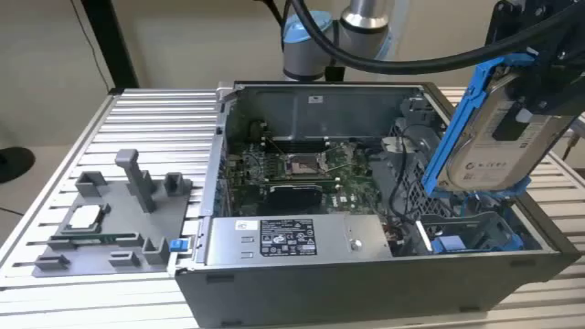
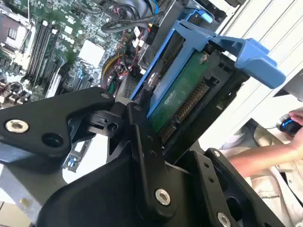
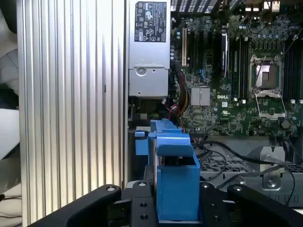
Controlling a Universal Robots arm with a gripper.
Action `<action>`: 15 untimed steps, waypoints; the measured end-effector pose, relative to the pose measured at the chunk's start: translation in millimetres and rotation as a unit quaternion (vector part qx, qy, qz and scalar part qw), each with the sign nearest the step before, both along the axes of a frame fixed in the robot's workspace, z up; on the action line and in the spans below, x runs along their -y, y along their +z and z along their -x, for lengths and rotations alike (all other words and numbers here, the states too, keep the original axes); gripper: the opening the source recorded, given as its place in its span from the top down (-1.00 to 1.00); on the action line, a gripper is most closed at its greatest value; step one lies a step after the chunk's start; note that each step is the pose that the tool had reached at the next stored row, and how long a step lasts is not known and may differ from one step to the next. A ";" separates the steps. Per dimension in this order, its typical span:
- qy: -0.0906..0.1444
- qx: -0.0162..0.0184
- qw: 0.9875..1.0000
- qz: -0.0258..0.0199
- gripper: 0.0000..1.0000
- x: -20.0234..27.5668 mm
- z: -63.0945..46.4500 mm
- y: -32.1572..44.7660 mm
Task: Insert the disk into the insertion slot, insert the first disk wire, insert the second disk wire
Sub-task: 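Insert the disk into the insertion slot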
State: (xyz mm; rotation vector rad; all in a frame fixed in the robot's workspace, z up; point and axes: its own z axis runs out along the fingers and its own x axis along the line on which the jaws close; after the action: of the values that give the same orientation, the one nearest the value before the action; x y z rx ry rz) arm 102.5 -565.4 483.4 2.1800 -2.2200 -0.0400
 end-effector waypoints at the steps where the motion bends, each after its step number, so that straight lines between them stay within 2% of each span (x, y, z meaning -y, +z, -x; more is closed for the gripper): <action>1: 0.000 0.000 1.000 0.000 1.00 0.0 0.0 0.0; 11: 0.000 0.000 1.000 0.000 1.00 0.0 0.0 -0.2; 15: 0.000 0.000 1.000 -0.001 1.00 0.4 -0.8 -3.2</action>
State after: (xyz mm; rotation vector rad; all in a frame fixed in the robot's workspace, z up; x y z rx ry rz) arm 103.3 -565.8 480.1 2.1807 -2.2205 -0.0414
